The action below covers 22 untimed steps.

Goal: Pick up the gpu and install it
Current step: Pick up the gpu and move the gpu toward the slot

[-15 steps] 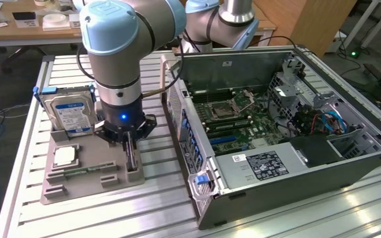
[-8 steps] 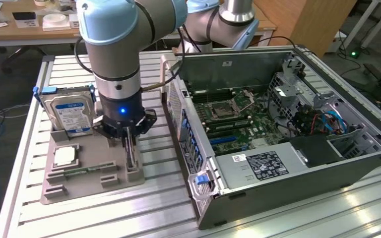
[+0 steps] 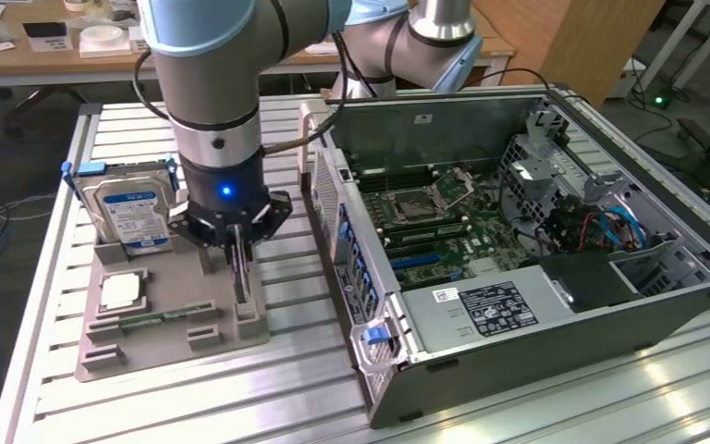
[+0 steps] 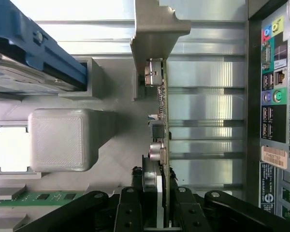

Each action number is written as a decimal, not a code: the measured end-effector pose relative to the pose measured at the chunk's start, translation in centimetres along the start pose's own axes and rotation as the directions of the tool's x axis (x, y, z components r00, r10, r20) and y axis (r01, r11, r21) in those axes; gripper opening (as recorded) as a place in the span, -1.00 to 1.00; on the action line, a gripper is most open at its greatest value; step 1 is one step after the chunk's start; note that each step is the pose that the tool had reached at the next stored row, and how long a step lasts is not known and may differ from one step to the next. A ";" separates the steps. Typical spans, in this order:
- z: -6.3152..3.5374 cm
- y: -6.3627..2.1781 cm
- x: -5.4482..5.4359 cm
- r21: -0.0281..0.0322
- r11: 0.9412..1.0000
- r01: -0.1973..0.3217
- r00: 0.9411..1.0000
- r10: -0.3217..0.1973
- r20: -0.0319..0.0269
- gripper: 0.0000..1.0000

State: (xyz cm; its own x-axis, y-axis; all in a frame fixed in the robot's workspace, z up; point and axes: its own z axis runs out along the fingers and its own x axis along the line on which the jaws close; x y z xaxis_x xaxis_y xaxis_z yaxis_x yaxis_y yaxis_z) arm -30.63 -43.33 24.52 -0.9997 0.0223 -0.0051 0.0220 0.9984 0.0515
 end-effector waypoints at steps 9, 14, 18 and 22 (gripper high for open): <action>-2.92 0.15 0.0 -0.001 1.000 0.000 1.000 0.000 0.000 -0.44; -4.38 0.23 0.0 -0.001 1.000 0.000 1.000 0.000 0.000 -0.44; -5.59 0.29 0.0 -0.001 1.000 0.000 1.000 0.000 0.000 -0.44; -6.68 0.34 0.0 -0.001 1.000 0.000 1.000 0.000 0.000 -0.44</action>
State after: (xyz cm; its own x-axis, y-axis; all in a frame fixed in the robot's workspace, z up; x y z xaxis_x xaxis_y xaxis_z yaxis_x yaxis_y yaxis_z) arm -30.63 -43.33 31.21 -0.9997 0.0223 -0.0052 0.0220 0.9984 0.0522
